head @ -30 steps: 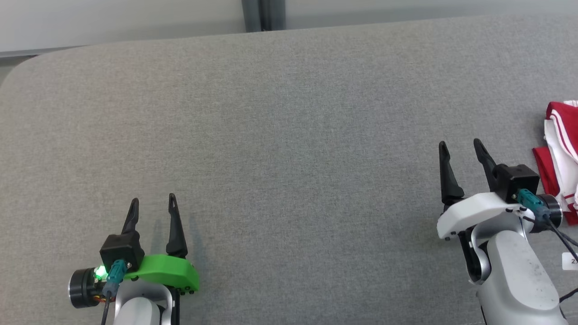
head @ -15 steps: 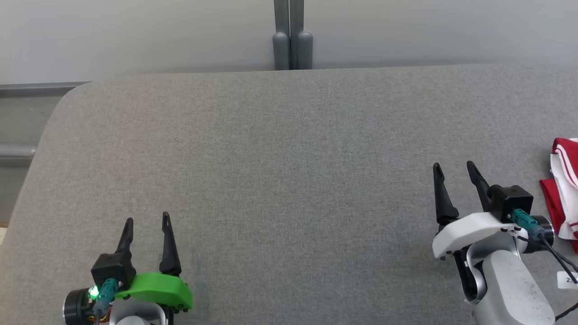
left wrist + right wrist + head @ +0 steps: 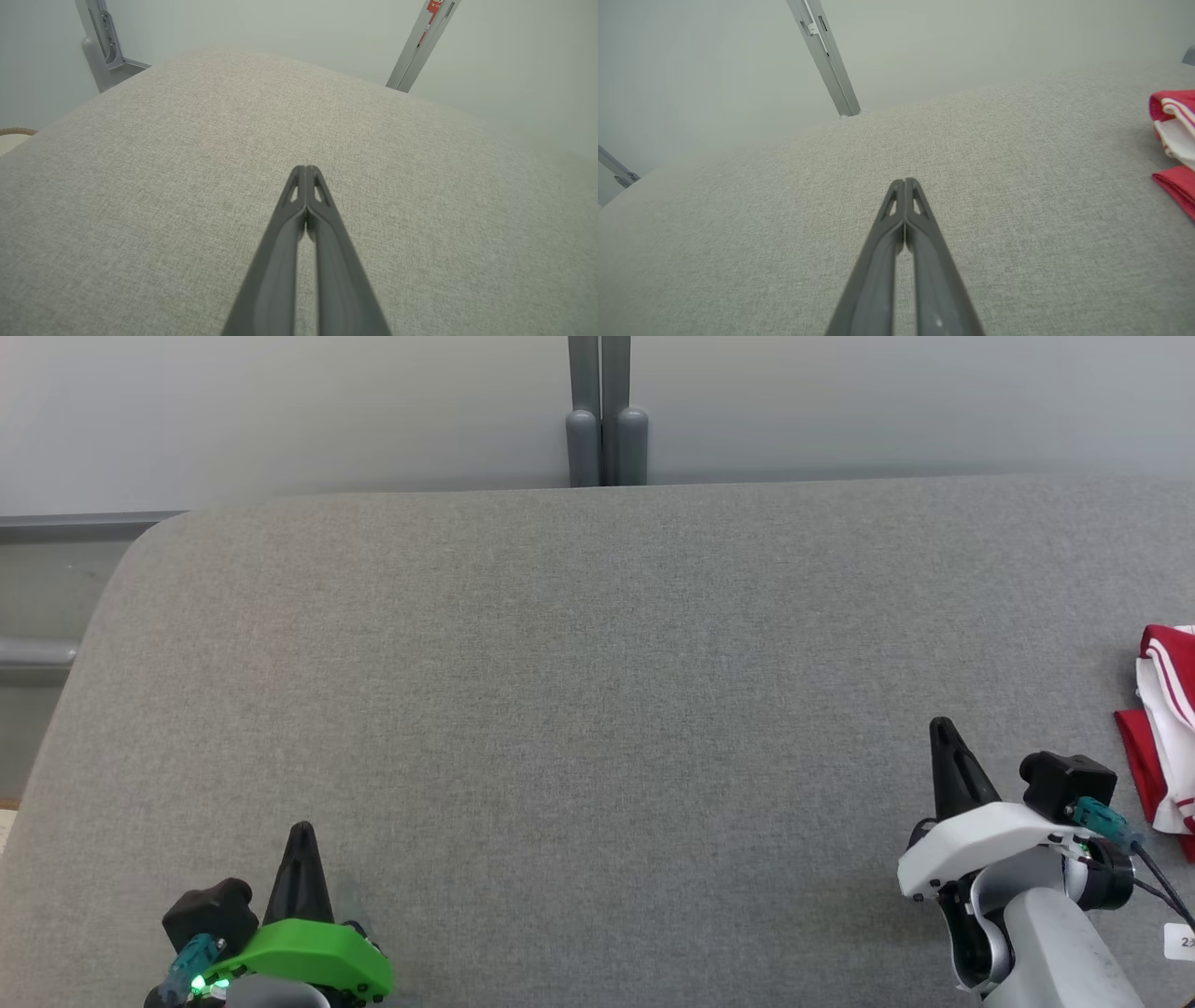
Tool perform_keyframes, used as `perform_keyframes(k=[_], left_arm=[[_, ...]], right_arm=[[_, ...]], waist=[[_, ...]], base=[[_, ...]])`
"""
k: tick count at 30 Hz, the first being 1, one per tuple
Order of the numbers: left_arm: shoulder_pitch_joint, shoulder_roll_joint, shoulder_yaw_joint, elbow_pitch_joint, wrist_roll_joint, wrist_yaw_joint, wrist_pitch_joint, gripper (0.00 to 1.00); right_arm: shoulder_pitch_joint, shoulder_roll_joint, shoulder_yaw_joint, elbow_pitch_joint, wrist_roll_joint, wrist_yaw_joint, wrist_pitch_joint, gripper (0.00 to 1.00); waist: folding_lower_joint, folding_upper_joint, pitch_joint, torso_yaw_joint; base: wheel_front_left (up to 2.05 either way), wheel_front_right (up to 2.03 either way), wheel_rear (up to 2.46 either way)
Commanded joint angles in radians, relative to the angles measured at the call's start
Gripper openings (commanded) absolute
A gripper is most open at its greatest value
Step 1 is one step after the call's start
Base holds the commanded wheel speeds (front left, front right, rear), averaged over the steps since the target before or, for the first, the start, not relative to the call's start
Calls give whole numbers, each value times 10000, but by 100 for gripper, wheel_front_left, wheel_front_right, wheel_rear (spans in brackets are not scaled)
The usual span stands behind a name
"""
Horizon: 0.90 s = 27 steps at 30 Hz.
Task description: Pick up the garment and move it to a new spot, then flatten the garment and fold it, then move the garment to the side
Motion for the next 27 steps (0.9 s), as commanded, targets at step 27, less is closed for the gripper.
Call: perform_keyframes(k=[27], left_arm=[[-251, 57, 614, -708, -4515, -646, 1173, 0]], right_arm=[[476, -76, -157, -1141, 4989, -4, 1115, 0]], waist=[[0, -1, -139, -107]], base=[[0, 0, 0]])
